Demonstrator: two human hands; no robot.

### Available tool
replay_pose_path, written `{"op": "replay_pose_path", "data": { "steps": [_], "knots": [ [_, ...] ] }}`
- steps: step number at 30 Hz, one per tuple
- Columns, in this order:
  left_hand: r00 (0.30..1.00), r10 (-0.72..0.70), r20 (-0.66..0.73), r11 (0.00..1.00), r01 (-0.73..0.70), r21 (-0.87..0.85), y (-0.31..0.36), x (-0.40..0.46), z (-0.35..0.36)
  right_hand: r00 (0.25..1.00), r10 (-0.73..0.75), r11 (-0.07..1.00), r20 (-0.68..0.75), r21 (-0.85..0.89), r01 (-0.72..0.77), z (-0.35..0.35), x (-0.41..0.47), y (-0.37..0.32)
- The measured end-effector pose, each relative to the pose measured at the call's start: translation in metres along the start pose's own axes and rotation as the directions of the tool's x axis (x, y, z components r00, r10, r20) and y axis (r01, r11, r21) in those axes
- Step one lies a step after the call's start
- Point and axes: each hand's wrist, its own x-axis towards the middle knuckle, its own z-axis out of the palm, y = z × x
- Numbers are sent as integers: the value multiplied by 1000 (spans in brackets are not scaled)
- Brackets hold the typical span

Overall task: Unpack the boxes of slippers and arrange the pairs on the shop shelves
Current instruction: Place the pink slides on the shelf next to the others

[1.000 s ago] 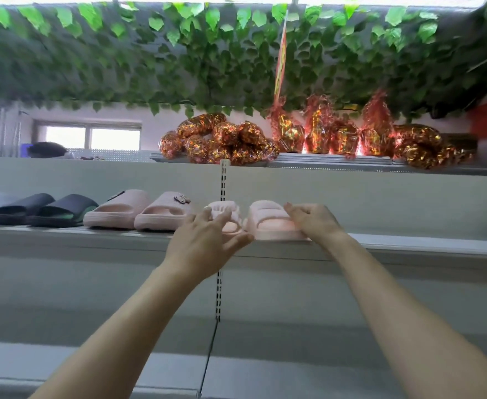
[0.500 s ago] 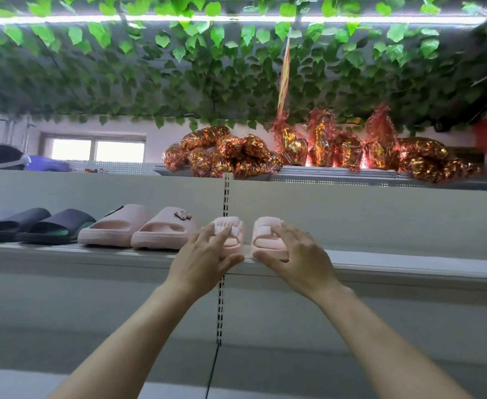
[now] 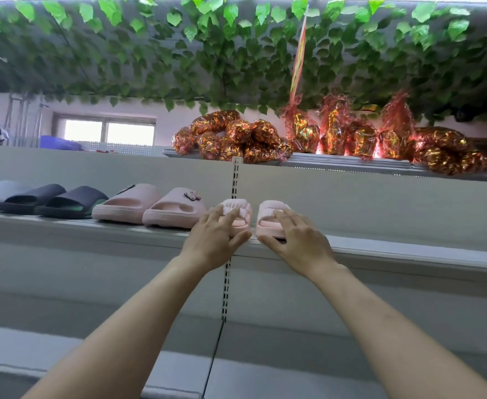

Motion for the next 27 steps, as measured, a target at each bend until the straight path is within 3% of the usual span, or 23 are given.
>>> {"op": "replay_pose_path", "data": {
  "steps": [4, 11, 19, 27],
  "knots": [
    [998, -10, 63, 1000, 8, 20, 7, -9, -18, 997, 54, 998, 59, -26, -52, -19, -6, -19],
    [1000, 19, -15, 998, -18, 52, -24, -60, -89, 987, 32, 990, 156, -144, -9, -61, -18, -100],
    [998, -53, -46, 992, 58, 114, -135, -176, -194, 991, -68, 998, 114, 4, 68, -87, -67, -259],
    [993, -114, -33, 981, 118, 151, -244, -316, -280, 988, -123, 978, 92, 181, 105, -67, -152, -423]
  ]
}}
